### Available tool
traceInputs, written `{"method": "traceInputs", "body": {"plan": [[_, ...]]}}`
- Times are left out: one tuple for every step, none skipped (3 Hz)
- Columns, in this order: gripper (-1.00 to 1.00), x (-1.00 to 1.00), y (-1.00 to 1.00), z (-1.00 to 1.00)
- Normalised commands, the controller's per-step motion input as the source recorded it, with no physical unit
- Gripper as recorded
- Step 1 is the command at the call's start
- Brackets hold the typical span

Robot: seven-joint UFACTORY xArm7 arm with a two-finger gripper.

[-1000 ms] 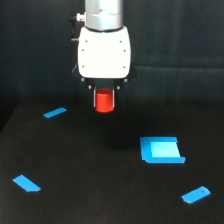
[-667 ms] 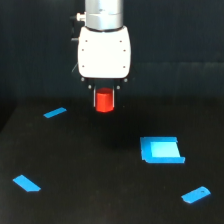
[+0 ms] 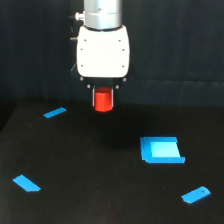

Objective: Pick up the red object from the table

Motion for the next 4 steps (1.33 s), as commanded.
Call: {"method": "traceInputs", "body": {"plan": [[-0.97,-0.02,-0.07,0.03],[-1.00,0.00,0.08,0.04],[-0.95,-0.03,0.01,0.06],[-0.94,-0.04,-0.13,0.08]]}}
